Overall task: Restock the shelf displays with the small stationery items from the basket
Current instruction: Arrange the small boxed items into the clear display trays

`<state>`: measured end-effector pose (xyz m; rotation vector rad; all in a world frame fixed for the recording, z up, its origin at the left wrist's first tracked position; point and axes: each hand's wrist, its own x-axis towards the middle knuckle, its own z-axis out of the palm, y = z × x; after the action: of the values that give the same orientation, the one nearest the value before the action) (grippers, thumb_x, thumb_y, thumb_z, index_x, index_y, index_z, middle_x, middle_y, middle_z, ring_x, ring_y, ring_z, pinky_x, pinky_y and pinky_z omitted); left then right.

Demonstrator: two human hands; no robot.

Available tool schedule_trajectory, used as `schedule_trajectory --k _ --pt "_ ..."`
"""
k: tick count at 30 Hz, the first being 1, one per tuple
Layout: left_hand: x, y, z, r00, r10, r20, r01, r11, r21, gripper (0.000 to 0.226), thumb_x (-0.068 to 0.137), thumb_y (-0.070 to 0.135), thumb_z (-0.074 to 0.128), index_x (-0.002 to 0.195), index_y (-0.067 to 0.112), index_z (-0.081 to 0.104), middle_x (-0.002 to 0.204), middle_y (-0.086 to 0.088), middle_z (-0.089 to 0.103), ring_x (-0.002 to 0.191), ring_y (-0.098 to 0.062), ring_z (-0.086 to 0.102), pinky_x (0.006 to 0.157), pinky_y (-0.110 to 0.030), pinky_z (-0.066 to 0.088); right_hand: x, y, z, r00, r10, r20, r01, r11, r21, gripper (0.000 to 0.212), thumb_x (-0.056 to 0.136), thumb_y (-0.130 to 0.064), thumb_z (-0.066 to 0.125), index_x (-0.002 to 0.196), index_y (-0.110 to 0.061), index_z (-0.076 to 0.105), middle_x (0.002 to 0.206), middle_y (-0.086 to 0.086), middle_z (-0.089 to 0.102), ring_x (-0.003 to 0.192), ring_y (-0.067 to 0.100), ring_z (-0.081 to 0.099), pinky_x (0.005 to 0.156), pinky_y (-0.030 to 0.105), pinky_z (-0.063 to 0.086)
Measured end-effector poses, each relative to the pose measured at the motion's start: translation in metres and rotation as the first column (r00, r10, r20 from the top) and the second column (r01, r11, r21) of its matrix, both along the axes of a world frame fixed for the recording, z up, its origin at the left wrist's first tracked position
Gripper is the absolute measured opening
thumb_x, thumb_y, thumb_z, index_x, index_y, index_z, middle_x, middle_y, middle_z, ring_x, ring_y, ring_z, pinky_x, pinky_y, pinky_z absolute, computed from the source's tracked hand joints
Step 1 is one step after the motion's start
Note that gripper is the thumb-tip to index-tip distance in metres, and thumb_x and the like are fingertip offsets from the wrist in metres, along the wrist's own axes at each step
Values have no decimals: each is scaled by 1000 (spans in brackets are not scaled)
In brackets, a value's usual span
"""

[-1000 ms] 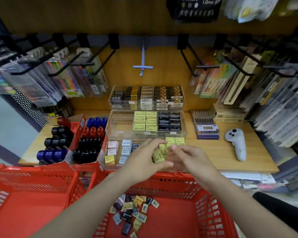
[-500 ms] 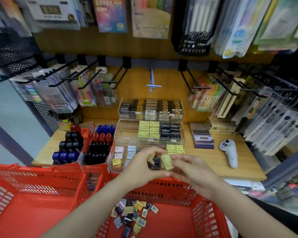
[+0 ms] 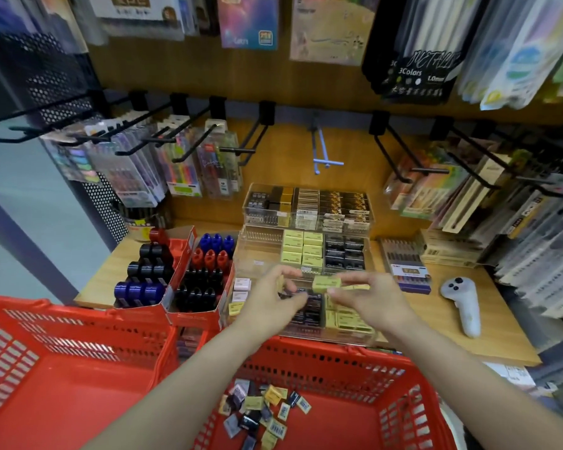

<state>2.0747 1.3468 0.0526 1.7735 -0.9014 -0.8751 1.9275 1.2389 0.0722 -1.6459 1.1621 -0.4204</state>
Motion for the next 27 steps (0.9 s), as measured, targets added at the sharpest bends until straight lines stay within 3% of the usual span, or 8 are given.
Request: schedule_trajectory --k 2,4,8,11,14,22,25,27 --pt "8 -6 7 928 159 -338 -152 987 46 27 96 9 53 116 26 54 100 -1 57 64 -10 50 63 -24 44 15 -25 2 992 -34 -120 10 982 -191 22 80 -28 80 99 -33 69 79 -13 69 63 -3 61 50 15 47" --pt "18 -11 13 726 237 -646 -253 965 71 22 98 4 45 113 16 56 112 -11 56 75 -18 49 62 -29 43 31 -46 1 980 -34 -196 -29 950 -311 29 82 -28 79 108 -31 67 89 -8 71 72 -1 64 51 14 46" --pt "35 -16 10 597 210 -774 -234 969 83 22 100 2 46 120 9 54 124 -18 55 84 -20 50 62 -31 47 63 -71 -17 970 2 -243 -101 913 -394 34 83 -23 77 116 -23 66 106 -2 70 75 1 61 50 3 40" --pt "32 -22 6 622 219 -751 -187 974 129 32 102 -1 42 130 14 45 122 -18 59 79 -20 50 57 -29 49 74 -79 -33 930 -33 -365 -163 855 -492 37 84 -32 76 119 -26 67 120 1 63 105 17 60 82 25 52" --pt "28 -27 2 641 243 -728 -171 970 174 27 102 -2 42 122 16 43 118 -19 61 74 -20 51 54 -29 49 79 -82 -46 915 -79 -395 -144 851 -505 38 85 -37 74 122 -30 67 128 3 54 121 24 50 103 45 43" --pt "21 -24 -1 771 87 -631 -20 993 113 18 102 11 50 110 12 66 123 -11 60 81 -16 54 64 -22 54 94 -80 -53 876 -166 -453 -166 778 -606 36 84 -41 73 118 -31 65 115 -3 63 110 20 57 95 37 41" --pt "22 -19 -4 957 -35 -288 71 991 117 22 102 23 51 116 30 68 125 4 57 84 -7 57 83 -26 54 88 -73 -47 958 -77 -275 -101 810 -578 36 85 -33 74 119 -25 65 122 1 57 108 20 58 95 34 48" --pt "23 -17 -5 992 -122 -33 124 988 92 30 101 28 53 129 39 60 125 14 55 86 3 53 81 -24 51 77 -64 -39 996 -11 -93 -39 856 -516 20 88 -28 72 107 -23 70 107 -2 65 88 8 62 79 17 51"
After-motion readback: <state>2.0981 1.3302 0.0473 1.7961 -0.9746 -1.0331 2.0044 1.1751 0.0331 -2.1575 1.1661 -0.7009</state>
